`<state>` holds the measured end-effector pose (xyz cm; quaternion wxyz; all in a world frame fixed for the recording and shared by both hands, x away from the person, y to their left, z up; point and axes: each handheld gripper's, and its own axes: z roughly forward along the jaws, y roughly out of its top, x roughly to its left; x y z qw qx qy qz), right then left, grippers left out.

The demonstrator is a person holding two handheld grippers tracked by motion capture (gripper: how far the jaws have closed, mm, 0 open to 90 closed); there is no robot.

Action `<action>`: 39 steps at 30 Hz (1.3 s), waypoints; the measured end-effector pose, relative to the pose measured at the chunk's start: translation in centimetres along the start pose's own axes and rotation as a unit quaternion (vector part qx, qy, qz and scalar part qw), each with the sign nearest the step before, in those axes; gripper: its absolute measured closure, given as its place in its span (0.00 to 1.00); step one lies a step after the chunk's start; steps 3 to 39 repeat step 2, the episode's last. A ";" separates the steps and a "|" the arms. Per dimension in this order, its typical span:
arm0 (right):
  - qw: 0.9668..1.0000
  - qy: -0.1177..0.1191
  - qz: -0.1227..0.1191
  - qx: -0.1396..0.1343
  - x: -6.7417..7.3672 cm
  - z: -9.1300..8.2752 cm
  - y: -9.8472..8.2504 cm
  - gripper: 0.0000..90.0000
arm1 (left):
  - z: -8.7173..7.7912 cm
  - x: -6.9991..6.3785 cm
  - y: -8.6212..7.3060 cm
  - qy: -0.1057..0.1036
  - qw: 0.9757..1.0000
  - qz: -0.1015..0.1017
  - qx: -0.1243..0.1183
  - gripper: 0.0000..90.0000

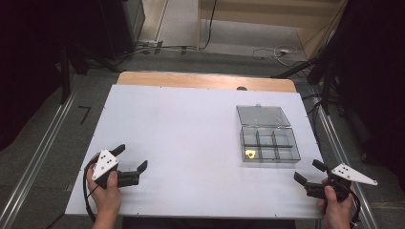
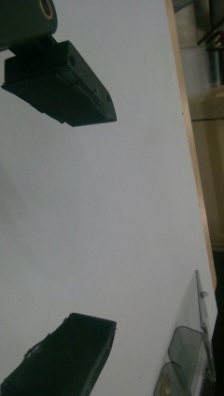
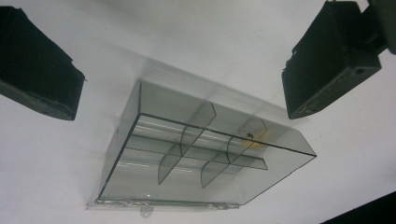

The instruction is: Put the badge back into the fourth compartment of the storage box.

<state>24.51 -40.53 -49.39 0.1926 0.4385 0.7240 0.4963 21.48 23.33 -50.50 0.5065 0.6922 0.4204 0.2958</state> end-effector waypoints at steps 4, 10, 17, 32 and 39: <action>1.000 0.002 0.001 0.002 0.0 0.1 0.0 0.00 | 0.0 0.0 0.0 0.000 1.000 0.001 0.000 0.04; 1.000 0.002 0.001 0.002 0.0 0.1 0.0 0.00 | 0.0 0.0 0.0 0.000 1.000 0.001 0.000 0.04; 1.000 0.002 0.001 0.002 0.0 0.1 0.0 0.00 | 0.0 0.0 0.0 0.000 1.000 0.001 0.000 0.04; 1.000 0.002 0.001 0.002 0.0 0.1 0.0 0.00 | 0.0 0.0 0.0 0.000 1.000 0.001 0.000 0.04; 1.000 0.002 0.001 0.002 0.0 0.1 0.0 0.00 | 0.0 0.0 0.0 0.000 1.000 0.001 0.000 0.04</action>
